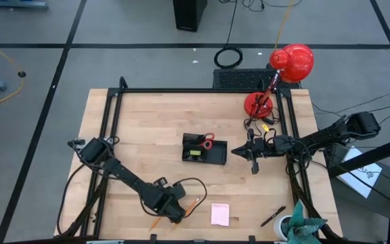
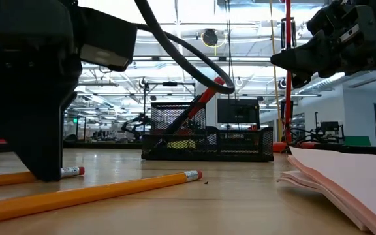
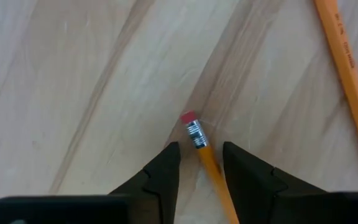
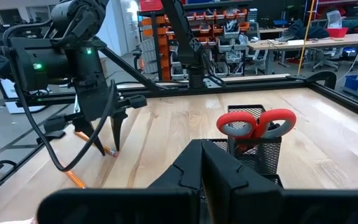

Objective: Pick and place office supplies into organizer
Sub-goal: Put the yellow pencil into the black desk organizer

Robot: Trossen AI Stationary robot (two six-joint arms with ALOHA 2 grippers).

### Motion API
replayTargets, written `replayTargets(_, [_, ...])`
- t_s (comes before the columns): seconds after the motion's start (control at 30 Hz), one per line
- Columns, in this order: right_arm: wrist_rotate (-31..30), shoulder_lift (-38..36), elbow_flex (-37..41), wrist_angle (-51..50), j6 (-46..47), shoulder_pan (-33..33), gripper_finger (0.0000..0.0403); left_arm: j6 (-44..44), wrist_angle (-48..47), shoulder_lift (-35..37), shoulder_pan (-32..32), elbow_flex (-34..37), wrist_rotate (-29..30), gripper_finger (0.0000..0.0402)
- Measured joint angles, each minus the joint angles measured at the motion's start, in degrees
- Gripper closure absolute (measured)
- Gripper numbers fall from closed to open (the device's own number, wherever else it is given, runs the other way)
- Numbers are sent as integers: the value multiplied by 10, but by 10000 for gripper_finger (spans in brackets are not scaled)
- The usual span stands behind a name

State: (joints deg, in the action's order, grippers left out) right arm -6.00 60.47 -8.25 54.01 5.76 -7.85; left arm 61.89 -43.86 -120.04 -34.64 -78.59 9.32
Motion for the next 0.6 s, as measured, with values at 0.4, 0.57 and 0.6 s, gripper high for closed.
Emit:
replayTargets(0.4, [0, 0, 0, 1, 0, 0, 399, -89, -2, 1, -1, 3, 22, 363])
replayTargets(0.57, [0, 0, 0, 1, 0, 0, 399, -138, -1, 1, 1, 4, 42, 394])
replayTargets(0.6, [0, 0, 0, 1, 0, 0, 399, -150, -2, 1, 3, 4, 43, 394])
